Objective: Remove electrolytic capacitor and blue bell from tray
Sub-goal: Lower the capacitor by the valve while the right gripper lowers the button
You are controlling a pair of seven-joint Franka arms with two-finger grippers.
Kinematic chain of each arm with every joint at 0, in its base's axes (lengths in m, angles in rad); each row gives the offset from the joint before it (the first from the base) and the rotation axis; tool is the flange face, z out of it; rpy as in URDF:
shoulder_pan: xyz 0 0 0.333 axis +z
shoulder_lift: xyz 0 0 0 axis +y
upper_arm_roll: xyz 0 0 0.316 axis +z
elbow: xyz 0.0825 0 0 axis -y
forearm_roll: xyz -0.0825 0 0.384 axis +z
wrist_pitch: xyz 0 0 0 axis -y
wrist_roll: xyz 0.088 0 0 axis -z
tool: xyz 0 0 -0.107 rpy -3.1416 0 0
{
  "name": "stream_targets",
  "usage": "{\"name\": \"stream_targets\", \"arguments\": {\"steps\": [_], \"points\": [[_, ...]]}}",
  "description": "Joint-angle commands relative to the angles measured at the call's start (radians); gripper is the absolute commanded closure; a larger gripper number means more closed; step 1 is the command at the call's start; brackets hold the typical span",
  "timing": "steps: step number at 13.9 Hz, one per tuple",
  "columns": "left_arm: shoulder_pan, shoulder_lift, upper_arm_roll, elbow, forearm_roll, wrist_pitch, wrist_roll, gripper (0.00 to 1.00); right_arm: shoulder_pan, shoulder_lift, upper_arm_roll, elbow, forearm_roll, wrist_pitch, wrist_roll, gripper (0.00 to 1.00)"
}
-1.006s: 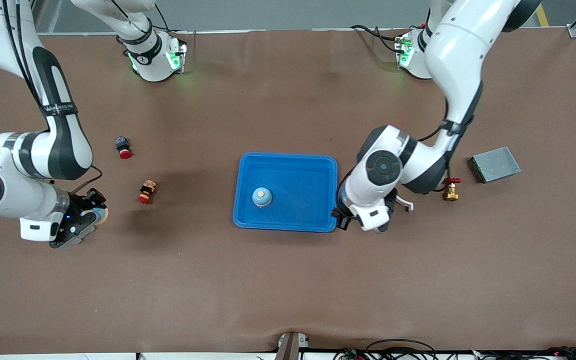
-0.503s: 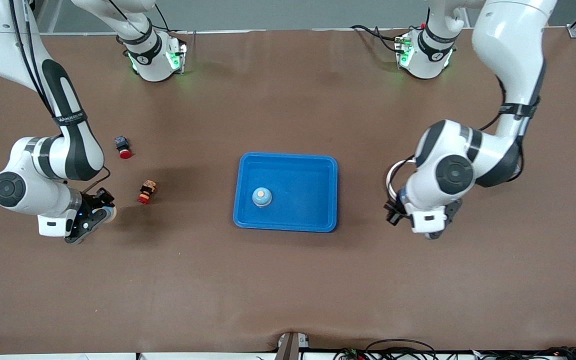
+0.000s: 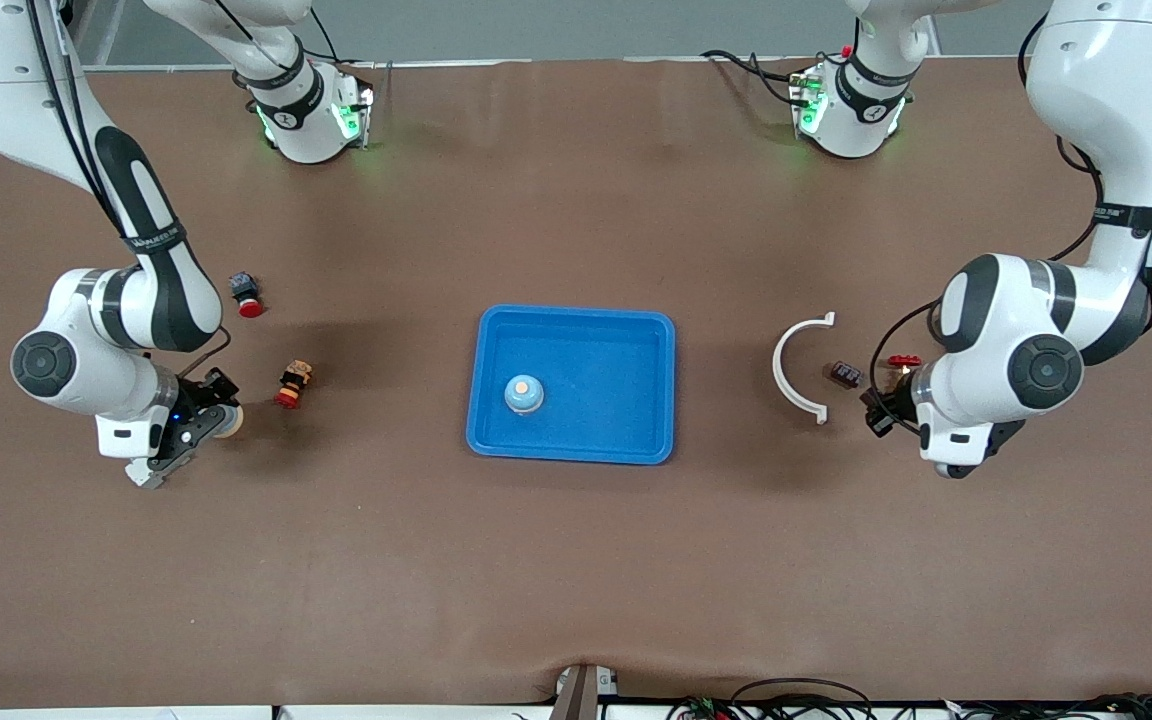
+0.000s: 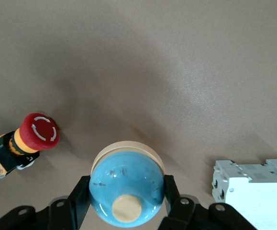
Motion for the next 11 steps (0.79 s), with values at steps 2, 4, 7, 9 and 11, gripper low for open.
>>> {"name": "stream_targets", "arguments": {"steps": [2,4,7,9,11], "points": [[0.088,-0.007,-0.006,-0.077,0.018,0.104,0.189,1.0,-0.032,-0.012,0.018,-0.031,-0.013,0.027,-0.01,0.92],[0.142,0.014,-0.006,-0.085,0.017,0.131,0.328,1.0,-0.034,0.001,0.018,-0.031,-0.013,0.043,-0.01,0.91],[0.165,0.048,-0.003,-0.082,0.082,0.143,0.412,1.0,-0.039,0.019,0.018,-0.031,-0.013,0.064,-0.01,0.89],[0.185,0.066,-0.003,-0.081,0.171,0.146,0.415,1.0,-0.04,0.027,0.018,-0.029,-0.013,0.078,-0.01,0.88],[0.191,0.08,-0.003,-0.081,0.179,0.151,0.431,1.0,-0.04,0.031,0.019,-0.029,-0.013,0.083,-0.01,0.88]]}}
